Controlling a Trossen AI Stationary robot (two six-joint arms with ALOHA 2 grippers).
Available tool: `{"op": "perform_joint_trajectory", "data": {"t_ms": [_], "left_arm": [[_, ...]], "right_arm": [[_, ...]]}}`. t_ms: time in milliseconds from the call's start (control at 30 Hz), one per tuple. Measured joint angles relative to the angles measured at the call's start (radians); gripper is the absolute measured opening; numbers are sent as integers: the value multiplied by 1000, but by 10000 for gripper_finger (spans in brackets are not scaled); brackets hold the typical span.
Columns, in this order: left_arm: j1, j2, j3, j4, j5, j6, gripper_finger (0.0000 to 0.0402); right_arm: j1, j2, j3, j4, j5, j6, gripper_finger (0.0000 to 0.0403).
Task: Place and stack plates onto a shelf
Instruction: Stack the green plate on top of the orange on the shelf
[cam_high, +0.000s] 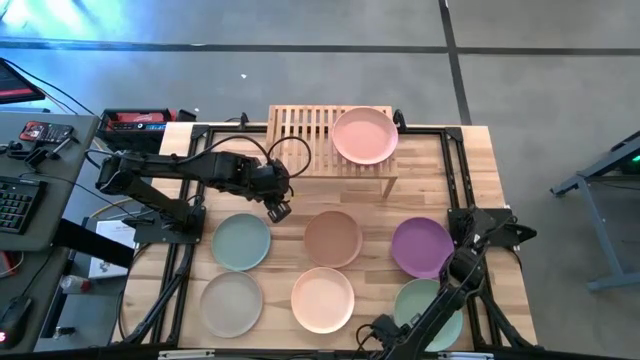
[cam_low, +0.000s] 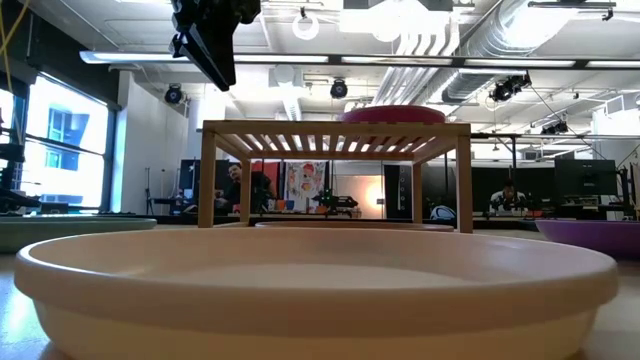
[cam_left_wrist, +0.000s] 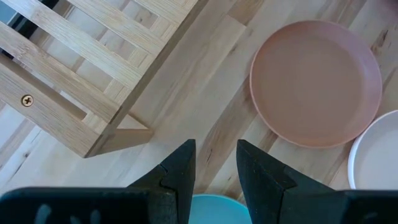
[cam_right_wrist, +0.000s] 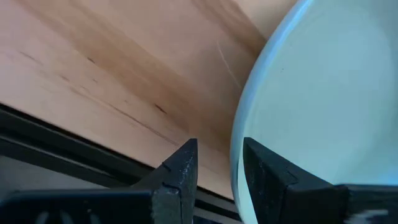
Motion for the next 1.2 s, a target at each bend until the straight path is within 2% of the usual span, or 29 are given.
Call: {"op": "perform_joint_trajectory", "data": {"t_ms": [167, 367, 600, 800, 1200], "left_arm": [[0, 0, 0, 0, 0, 0, 106], [0, 0, 0, 0, 0, 0, 106], [0, 0, 0, 1, 0, -24, 106], [0, 0, 0, 2, 0, -25, 106], [-13, 0, 0, 2, 0, -46, 106]], "right_arm": [[0, 1, 0, 0, -12, -1, 84], [0, 1, 0, -2, -26, -22, 8], [2, 0, 0, 0, -68, -56, 2], [5, -52, 0, 0, -55, -50, 0], [5, -212, 1, -40, 138, 36, 0]]}}
